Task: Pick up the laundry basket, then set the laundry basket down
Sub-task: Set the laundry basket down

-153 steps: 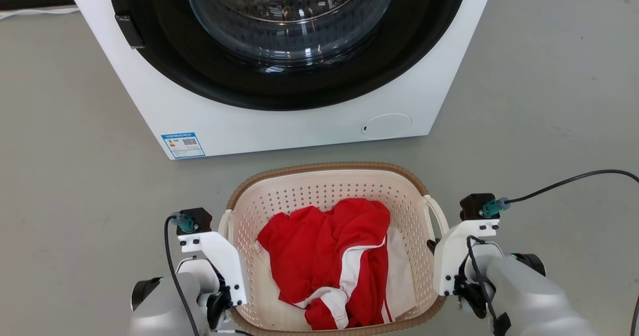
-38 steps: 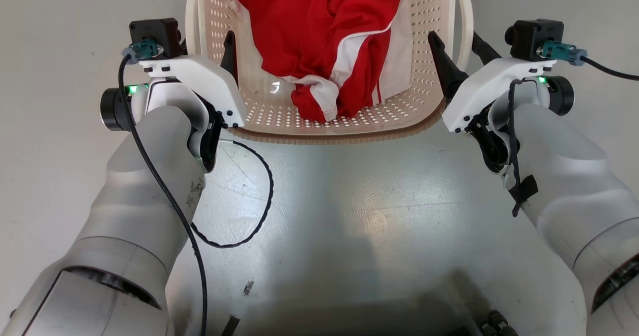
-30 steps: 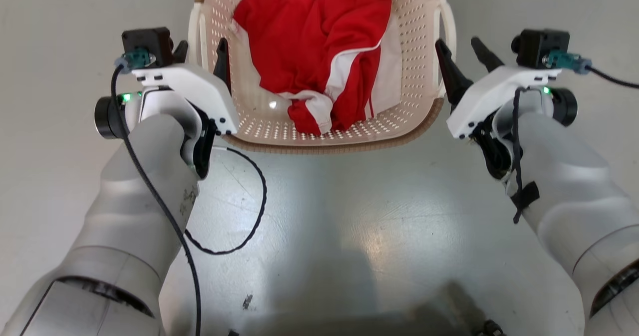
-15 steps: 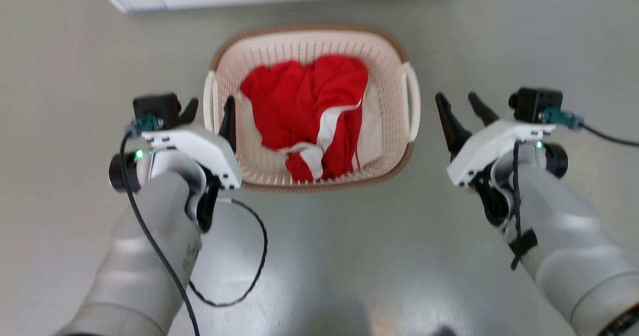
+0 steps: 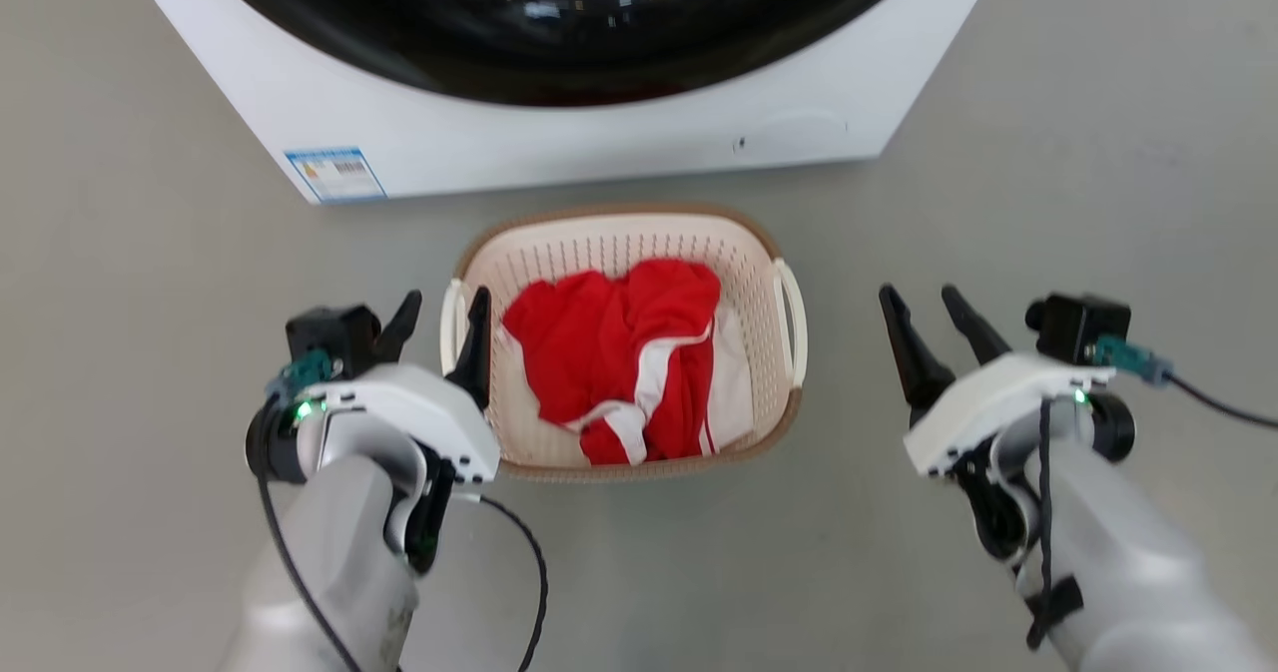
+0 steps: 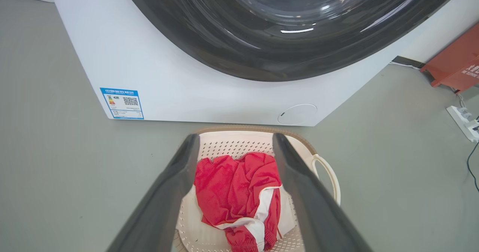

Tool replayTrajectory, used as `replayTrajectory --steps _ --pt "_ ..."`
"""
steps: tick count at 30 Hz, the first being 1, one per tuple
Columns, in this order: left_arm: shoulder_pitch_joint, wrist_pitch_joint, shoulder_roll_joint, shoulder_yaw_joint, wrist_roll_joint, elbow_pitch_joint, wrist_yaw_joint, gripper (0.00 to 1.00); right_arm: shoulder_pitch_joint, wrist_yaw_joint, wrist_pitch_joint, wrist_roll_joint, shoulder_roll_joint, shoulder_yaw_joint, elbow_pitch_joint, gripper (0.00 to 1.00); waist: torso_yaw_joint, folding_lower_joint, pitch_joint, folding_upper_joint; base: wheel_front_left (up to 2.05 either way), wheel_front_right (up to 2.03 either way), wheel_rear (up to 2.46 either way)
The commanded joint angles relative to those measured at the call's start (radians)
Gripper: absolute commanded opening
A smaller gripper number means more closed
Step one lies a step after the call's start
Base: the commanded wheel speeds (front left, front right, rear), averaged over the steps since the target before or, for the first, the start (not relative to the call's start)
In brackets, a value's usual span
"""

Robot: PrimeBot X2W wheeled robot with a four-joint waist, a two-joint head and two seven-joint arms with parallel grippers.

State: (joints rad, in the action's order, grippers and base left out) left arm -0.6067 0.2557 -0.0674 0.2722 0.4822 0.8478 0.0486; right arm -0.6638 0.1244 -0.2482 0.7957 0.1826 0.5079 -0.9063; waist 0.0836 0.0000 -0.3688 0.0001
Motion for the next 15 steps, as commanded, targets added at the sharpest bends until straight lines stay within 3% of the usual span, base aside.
replayTrajectory --steps 1,15 --pt "0.023 0.006 -0.019 -0.035 -0.014 -0.034 0.01 1.0 0.045 0.006 -0.014 -0.021 -0.001 0.0 0.03 1.0 -0.007 0.0 0.04 -0.0001 0.0 0.0 0.0" --pt "0.252 0.006 0.007 -0.15 -0.113 -0.27 0.052 1.0 0.264 0.006 -0.014 -0.145 -0.02 -0.147 0.252 1.0 -0.029 0.0 0.19 -0.0001 0.0 0.0 0.0"
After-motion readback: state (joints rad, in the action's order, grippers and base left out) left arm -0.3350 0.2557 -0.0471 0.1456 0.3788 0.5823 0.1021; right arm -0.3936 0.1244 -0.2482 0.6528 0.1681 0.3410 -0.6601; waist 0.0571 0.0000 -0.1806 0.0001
